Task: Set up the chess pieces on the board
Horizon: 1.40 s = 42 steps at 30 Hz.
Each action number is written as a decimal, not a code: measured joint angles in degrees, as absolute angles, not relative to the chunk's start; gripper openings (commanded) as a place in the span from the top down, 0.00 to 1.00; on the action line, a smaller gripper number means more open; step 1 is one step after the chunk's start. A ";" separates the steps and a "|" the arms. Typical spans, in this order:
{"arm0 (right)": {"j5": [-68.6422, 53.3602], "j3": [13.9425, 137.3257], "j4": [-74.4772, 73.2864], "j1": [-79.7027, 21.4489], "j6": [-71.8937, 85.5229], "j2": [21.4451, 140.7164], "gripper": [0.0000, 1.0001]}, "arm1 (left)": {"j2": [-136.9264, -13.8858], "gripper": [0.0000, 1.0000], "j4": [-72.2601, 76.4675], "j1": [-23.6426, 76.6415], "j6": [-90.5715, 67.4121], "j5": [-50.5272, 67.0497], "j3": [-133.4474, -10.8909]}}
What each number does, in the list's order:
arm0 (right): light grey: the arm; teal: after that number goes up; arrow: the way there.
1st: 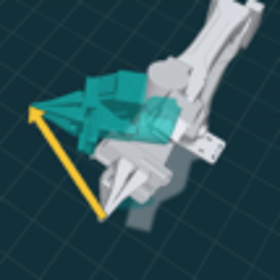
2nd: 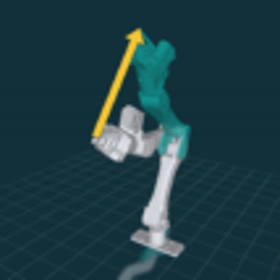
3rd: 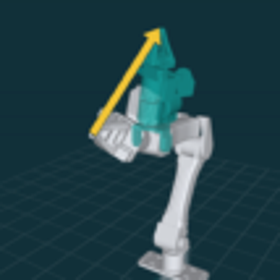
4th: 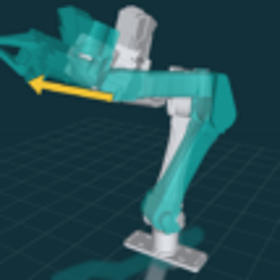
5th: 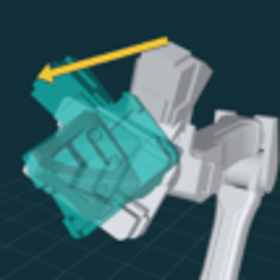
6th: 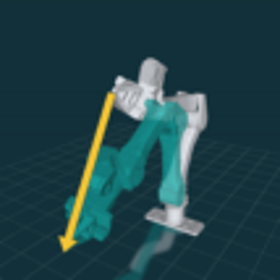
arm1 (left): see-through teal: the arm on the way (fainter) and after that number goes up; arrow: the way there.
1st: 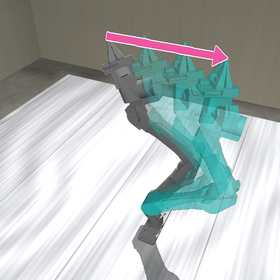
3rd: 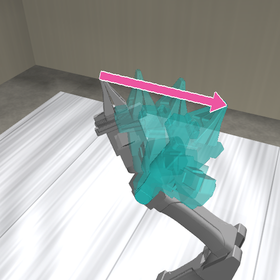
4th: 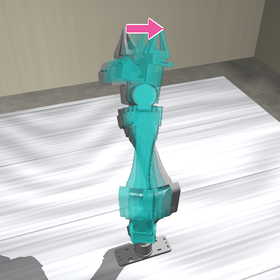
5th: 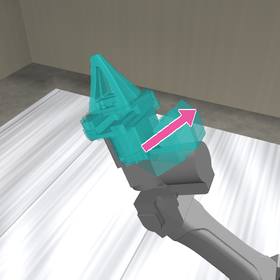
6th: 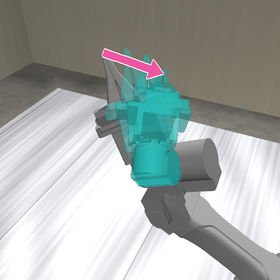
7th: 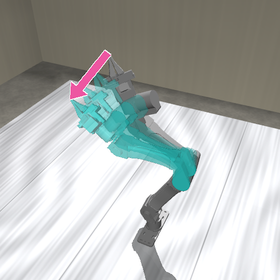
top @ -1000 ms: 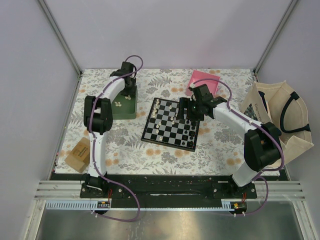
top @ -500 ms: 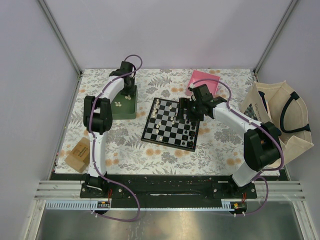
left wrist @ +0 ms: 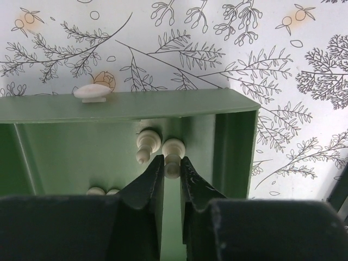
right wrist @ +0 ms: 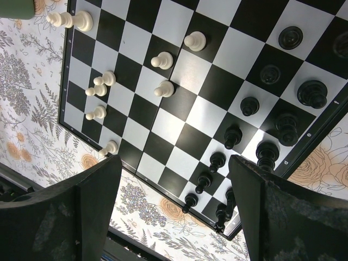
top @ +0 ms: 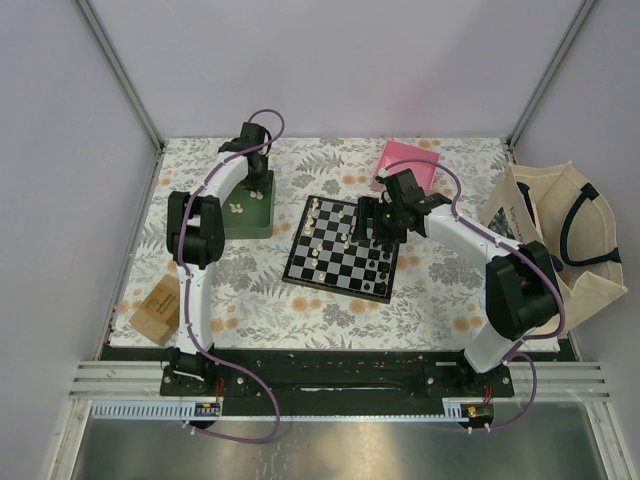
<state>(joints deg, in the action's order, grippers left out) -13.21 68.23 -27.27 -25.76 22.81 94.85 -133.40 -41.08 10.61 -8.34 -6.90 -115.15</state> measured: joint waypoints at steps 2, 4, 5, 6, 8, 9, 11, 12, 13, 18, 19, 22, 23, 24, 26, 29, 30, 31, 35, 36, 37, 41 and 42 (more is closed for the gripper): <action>-13.21 68.23 -27.27 -25.74 22.81 94.85 0.11 | -133.40 0.94 -40.75 10.61 -8.12 -6.92 -115.00; -13.21 68.23 -27.27 -25.74 22.81 94.85 0.11 | -133.16 0.97 -39.62 10.61 -8.21 -6.94 -114.21; -13.21 68.23 -27.27 -25.74 22.81 94.85 0.11 | -132.70 0.97 -38.83 10.61 -8.25 -6.92 -113.38; -13.19 68.23 -27.27 -25.74 22.81 94.85 0.11 | -132.05 0.97 -38.41 10.61 -8.36 -6.92 -112.38; -13.21 68.23 -27.27 -25.74 22.81 94.85 0.11 | -130.45 0.97 -38.02 10.61 -8.56 -6.92 -110.17; -13.19 68.23 -27.27 -25.74 22.81 94.85 0.11 | -129.40 0.97 -37.71 10.63 -8.64 -6.92 -108.90; -13.21 68.23 -27.27 -25.74 22.81 94.85 0.11 | -126.26 0.97 -37.06 10.68 -8.86 -6.92 -105.27; -13.21 68.23 -27.27 -25.74 22.81 94.85 0.11 | -124.22 0.97 -36.88 10.85 -8.95 -6.94 -103.37; -13.21 68.23 -27.27 -25.74 22.81 94.85 0.11 | -122.10 0.98 -36.77 11.00 -9.08 -6.94 -101.65; -13.23 68.23 -27.24 -25.71 22.85 94.85 0.11 | -108.31 0.98 -35.44 13.39 -9.96 -7.99 -92.16; -13.28 68.23 -27.24 -25.71 22.85 94.85 0.11 | -105.75 0.98 -35.16 14.68 -10.09 -8.56 -90.70; -13.67 68.23 -27.24 -25.71 22.92 94.85 0.11 | -100.51 0.97 -34.50 20.32 -10.61 -9.85 -87.44; -13.78 68.23 -27.24 -25.71 22.94 94.85 0.11 | -99.55 0.97 -34.41 22.46 -10.87 -9.82 -86.19; -13.96 68.23 -27.24 -25.71 22.96 94.85 0.11 | -99.09 0.97 -34.37 24.36 -11.07 -9.76 -85.14; -14.20 68.23 -27.24 -25.71 22.96 94.85 0.11 | -98.94 0.97 -34.46 27.14 -11.46 -9.54 -82.76; -14.24 68.23 -27.24 -25.71 22.94 94.85 0.11 | -98.94 0.97 -35.73 28.93 -12.14 -9.28 -78.61; -14.26 68.23 -27.22 -25.71 22.96 94.85 0.11 | -98.94 0.97 -36.21 28.97 -12.32 -9.26 -77.87; -14.26 68.23 -27.22 -25.71 22.98 94.85 0.11 | -98.94 0.97 -36.49 28.97 -12.47 -9.23 -77.12; -14.37 68.23 -27.20 -25.71 23.03 94.85 0.11 | -99.15 0.97 -36.23 29.12 -13.34 -8.45 -76.73; -14.41 68.23 -27.20 -25.71 23.03 94.85 0.11 | -99.29 0.97 -35.88 29.34 -13.61 -7.88 -76.73; -14.48 68.23 -27.20 -25.71 23.03 94.85 0.11 | -99.50 0.97 -35.64 29.67 -13.80 -7.46 -76.77; -14.50 68.23 -27.18 -25.71 23.03 94.85 0.11 | -101.54 0.97 -34.76 31.22 -14.24 -5.89 -77.06; -14.50 68.23 -27.16 -25.71 23.03 94.85 0.11 | -102.28 0.97 -34.70 31.53 -14.46 -5.52 -77.19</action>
<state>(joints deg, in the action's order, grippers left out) -14.50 68.23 -27.16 -25.71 23.03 94.85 -102.28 -34.70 31.53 -14.46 -5.52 -77.19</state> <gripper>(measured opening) 0.887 0.169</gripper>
